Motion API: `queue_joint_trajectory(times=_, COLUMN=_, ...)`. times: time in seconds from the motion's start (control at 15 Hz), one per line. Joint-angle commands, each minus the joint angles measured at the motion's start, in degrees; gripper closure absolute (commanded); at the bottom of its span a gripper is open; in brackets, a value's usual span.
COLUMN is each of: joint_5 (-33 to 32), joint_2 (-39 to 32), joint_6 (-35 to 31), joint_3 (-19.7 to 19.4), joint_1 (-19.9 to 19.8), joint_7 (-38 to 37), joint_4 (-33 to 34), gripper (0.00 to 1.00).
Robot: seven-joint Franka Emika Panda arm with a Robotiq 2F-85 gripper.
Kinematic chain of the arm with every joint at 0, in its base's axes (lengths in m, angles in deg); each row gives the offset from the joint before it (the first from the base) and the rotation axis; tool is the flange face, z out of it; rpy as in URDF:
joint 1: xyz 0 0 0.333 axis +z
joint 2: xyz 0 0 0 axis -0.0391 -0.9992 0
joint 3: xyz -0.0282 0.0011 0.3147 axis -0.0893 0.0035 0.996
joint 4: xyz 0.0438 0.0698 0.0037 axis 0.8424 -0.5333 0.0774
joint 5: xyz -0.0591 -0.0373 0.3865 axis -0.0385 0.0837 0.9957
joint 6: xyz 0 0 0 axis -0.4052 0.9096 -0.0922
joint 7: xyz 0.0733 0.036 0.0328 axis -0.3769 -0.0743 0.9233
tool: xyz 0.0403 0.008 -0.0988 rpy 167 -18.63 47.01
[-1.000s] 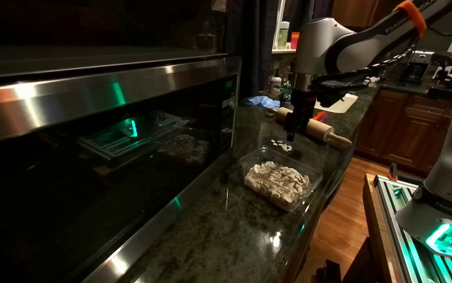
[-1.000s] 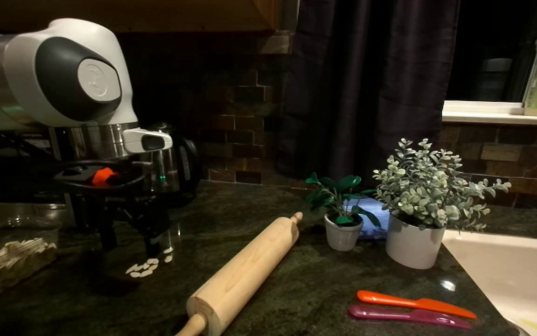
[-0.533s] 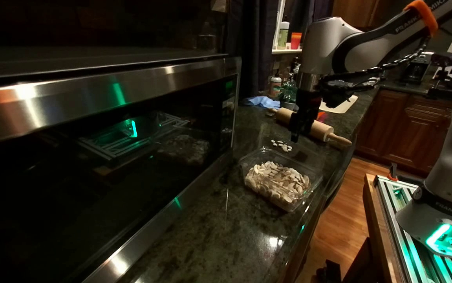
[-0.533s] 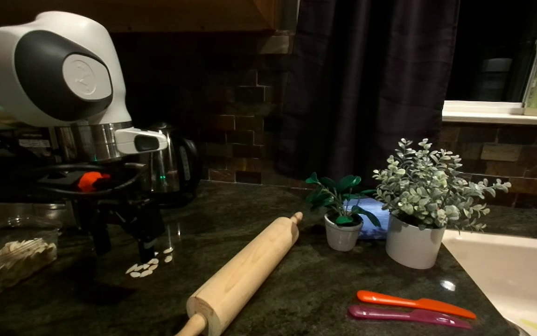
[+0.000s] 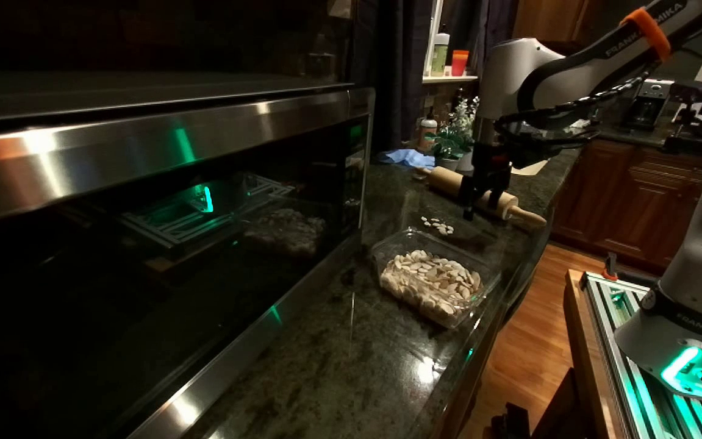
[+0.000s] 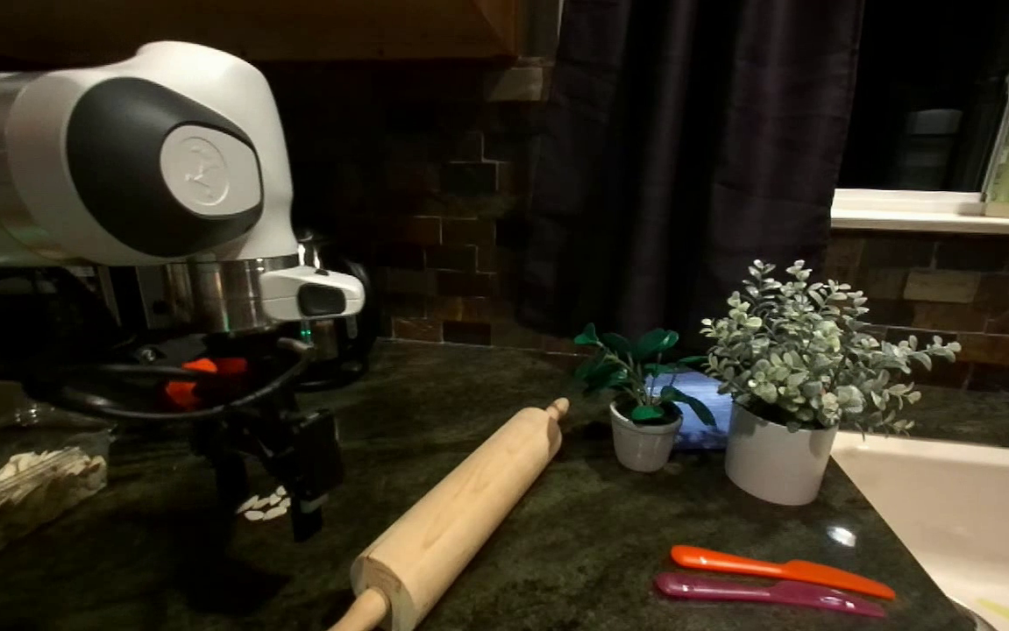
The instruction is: Put some of the contents of the clear lunch box onto the counter and push them to the right with the rolling pin
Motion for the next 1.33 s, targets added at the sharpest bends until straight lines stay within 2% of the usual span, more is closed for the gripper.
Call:
queue_joint_trajectory(times=0.0, joint_5=0.48, joint_2=3.57, joint_6=0.87, joint_3=-1.06, joint_1=-3.02, joint_7=-2.52, joint_4=-3.58, gripper=0.00)
queue_joint_trajectory(times=0.27, joint_5=0.92, joint_2=5.50, joint_6=1.71, joint_3=-1.66, joint_1=-5.39, joint_7=-3.78, joint_4=-5.29, gripper=0.00)
queue_joint_trajectory(times=0.53, joint_5=0.72, joint_2=6.46, joint_6=6.48, joint_3=-1.40, joint_1=-6.92, joint_7=-5.91, joint_4=-3.78, gripper=0.00)
queue_joint_trajectory(times=0.73, joint_5=-0.67, joint_2=7.58, joint_6=8.15, joint_3=-1.76, joint_1=-7.69, joint_7=-4.32, joint_4=-4.20, gripper=0.00)
queue_joint_trajectory(times=1.27, joint_5=-0.93, joint_2=7.54, joint_6=5.31, joint_3=-3.10, joint_1=-8.22, joint_7=0.70, joint_4=-4.52, gripper=0.00)
